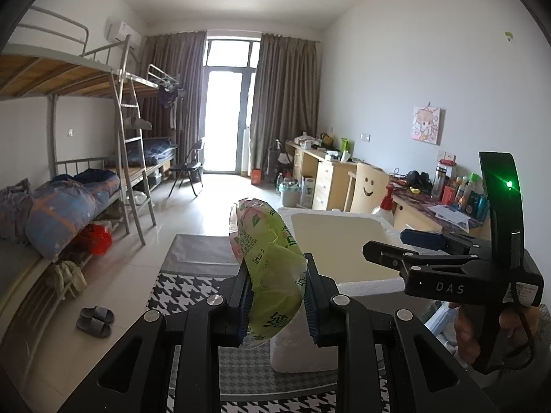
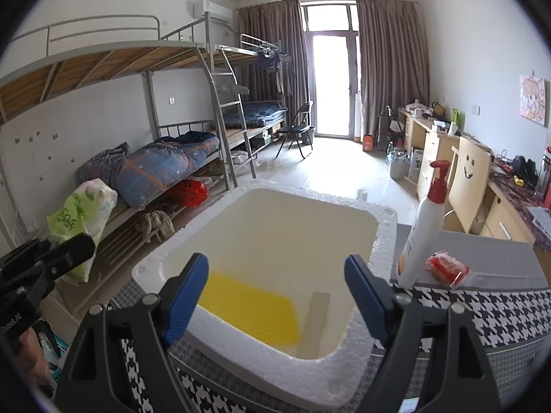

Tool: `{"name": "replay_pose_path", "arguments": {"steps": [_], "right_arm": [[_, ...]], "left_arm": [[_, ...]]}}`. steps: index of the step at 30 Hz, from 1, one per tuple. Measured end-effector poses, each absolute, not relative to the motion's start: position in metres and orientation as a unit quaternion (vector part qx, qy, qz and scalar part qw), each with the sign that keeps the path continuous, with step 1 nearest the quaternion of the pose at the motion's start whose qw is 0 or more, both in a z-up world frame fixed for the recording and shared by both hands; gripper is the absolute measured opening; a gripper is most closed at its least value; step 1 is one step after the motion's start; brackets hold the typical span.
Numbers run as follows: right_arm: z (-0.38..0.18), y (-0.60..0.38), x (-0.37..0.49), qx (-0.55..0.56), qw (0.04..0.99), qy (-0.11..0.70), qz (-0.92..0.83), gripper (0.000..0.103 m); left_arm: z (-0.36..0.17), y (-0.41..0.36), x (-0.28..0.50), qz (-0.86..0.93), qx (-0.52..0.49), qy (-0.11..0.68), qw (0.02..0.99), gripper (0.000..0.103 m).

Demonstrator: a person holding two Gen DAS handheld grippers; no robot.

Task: Organize soft objects
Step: 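Lower the white item into the white foam box and open the right tool, then lower the green-printed bag into the foam box and open the left tool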

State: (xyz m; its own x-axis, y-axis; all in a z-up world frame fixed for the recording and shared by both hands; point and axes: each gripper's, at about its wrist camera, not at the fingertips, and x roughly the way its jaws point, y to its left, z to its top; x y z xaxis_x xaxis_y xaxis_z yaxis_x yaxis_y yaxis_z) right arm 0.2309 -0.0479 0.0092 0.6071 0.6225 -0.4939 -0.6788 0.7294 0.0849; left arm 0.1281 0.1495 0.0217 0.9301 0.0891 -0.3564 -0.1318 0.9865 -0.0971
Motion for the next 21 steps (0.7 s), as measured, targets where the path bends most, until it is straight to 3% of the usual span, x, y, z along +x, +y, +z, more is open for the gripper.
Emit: {"name": "replay_pose_path", "arguments": {"steps": [8,11,14,21], "right_arm": [[0.017,-0.060,0.234,-0.039,0.896,0.248,0.367,0.085],[0.018,-0.064,0.234,-0.035,0.897,0.247,0.364,0.088],[0.021,-0.072,0.234,-0.019,0.900,0.248,0.358,0.098],[0.024,-0.080,0.229,-0.015,0.907,0.237,0.348,0.100]], "left_arm": [[0.025,0.142,0.136,0.045,-0.054,0.182,0.981,0.028],[0.026,0.140,0.137,0.044,-0.052,0.183,0.981,0.028],[0.026,0.139,0.138,0.043,-0.052,0.184,0.981,0.028],[0.033,0.131,0.143,0.035,-0.046,0.179,0.982,0.028]]}}
